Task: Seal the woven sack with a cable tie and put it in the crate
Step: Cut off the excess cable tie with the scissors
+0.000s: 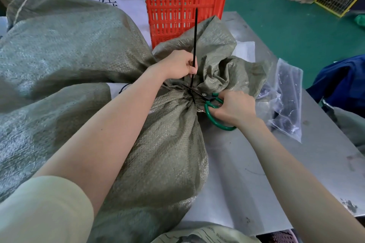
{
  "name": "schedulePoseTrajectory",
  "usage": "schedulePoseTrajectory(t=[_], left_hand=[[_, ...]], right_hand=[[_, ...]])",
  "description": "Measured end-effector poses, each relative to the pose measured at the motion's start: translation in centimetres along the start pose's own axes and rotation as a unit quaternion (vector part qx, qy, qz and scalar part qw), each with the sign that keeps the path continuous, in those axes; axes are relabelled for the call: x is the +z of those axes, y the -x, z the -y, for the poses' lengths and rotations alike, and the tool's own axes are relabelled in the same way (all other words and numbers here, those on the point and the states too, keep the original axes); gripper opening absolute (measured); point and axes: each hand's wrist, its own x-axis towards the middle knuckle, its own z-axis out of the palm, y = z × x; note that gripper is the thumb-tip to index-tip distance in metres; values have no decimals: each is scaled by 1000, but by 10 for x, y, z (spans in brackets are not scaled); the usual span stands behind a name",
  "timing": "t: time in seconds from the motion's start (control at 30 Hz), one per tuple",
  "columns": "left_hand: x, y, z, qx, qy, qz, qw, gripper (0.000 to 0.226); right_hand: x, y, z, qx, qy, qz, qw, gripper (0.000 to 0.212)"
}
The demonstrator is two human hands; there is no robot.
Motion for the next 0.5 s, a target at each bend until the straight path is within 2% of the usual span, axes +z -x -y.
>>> schedulePoseTrajectory(t=[0.27,0.4,0.5], left_hand=[[3,1,-1,3,-8,-23,1000,12],[1,1,-4,7,-32,-100,994,18],[3,5,-10,29,-36,-108,993,14]], right_hand=[[-3,1,7,-15,44,20,999,46],[-5,5,8,-16,28,17,999,40],[-5,11,4,2,21,12,1000,36]])
